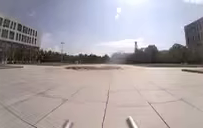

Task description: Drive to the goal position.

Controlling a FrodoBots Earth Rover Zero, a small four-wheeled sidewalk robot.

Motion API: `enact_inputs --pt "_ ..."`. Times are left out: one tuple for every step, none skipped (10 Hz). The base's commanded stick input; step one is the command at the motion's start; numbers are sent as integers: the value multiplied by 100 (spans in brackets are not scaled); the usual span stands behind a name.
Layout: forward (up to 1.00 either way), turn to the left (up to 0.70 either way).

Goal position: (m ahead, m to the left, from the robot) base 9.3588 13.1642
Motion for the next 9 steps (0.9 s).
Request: enact_inputs --pt "70 0" --pt "70 0" --pt "70 0" --pt "70 0" --pt "70 0" --pt "70 0" --pt "70 0" --pt "70 0" --pt "70 0"
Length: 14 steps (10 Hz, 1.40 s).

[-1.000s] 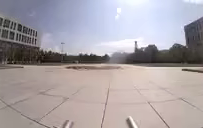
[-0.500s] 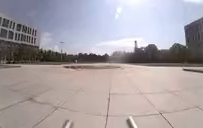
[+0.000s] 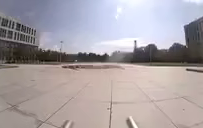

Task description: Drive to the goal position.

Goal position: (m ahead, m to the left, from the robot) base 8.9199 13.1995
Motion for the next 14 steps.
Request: enact_inputs --pt "70 0" --pt "70 0" --pt "70 0" --pt "70 0" --pt "70 0" --pt "70 0" --pt "70 0" --pt "70 0" --pt "70 0" --pt "70 1" --pt "70 3" --pt "70 15" --pt "70 26" --pt "70 33"
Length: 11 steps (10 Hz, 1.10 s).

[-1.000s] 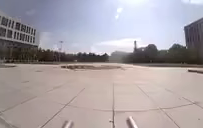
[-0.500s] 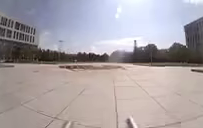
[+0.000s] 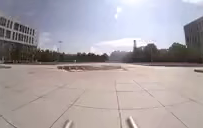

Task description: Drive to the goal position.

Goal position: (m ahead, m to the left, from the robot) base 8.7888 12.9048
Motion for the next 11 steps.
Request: enact_inputs --pt "70 31" --pt "70 14" --pt "70 2" --pt "70 3" --pt "70 2" --pt "70 2" --pt "70 2" --pt "70 2" --pt "70 2" --pt "70 2" --pt "70 2"
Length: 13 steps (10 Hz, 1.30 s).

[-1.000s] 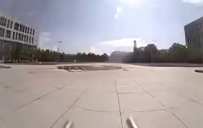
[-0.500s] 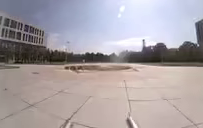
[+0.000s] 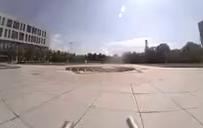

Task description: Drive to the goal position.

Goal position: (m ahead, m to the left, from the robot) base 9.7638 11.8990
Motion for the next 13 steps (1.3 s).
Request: enact_inputs --pt "70 2" --pt "70 2" --pt "70 2" --pt "70 20" --pt "70 34" --pt "70 35" --pt "70 35" --pt "70 35" --pt "70 35" --pt "70 35" --pt "70 35" --pt "70 35" --pt "70 35"
